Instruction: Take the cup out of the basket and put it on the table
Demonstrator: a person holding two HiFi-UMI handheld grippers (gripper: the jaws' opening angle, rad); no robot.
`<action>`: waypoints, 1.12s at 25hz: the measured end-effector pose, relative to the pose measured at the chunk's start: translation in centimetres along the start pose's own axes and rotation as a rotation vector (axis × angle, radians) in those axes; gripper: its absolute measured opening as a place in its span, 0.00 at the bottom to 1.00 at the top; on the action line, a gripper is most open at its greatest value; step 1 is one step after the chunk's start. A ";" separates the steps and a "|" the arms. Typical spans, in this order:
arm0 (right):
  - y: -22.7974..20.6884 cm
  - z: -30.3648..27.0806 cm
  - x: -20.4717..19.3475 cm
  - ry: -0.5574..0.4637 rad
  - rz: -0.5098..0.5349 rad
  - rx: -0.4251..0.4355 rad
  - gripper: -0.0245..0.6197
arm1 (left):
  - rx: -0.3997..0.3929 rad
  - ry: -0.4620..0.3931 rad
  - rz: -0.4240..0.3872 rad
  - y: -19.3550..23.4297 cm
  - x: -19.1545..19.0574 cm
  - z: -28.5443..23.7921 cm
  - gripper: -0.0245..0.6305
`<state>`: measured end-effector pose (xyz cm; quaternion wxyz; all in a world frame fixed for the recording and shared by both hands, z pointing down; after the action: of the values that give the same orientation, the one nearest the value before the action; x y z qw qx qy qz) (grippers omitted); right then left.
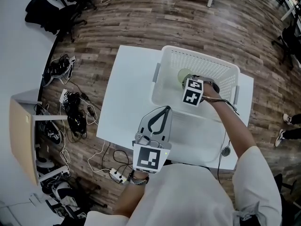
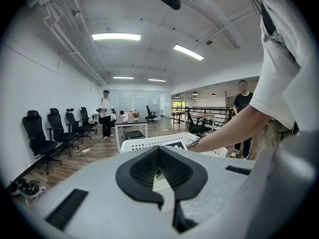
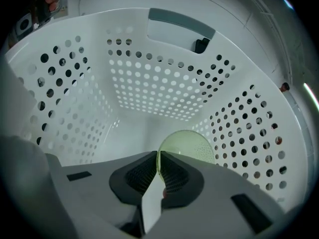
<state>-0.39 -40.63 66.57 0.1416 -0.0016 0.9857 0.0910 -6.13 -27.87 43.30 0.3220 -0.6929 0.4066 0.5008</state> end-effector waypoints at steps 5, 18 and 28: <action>0.2 0.4 -0.3 0.001 -0.014 -0.003 0.09 | 0.003 -0.012 -0.009 0.1 0.0 0.3 0.04; 0.5 8.9 -1.0 -0.100 -0.163 -0.119 0.08 | -0.048 -0.023 -0.048 -1.6 1.0 2.1 0.04; 3.6 18.8 -1.3 -0.286 -0.339 -0.273 0.08 | -0.089 -0.074 -0.118 -3.1 2.1 4.0 0.04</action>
<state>6.00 -33.74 49.79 0.2912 -0.1731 0.9200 0.1974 -4.79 -23.52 40.25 0.3345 -0.7104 0.3301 0.5239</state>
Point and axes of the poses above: the fingertips, and each gripper's own axes: z backward along the fingers, y to its left, x out of its top, the point moved 2 cm from there along z, backward along the fingers, and after that the axes turned 1 degree about x, right-handed, at the moved point
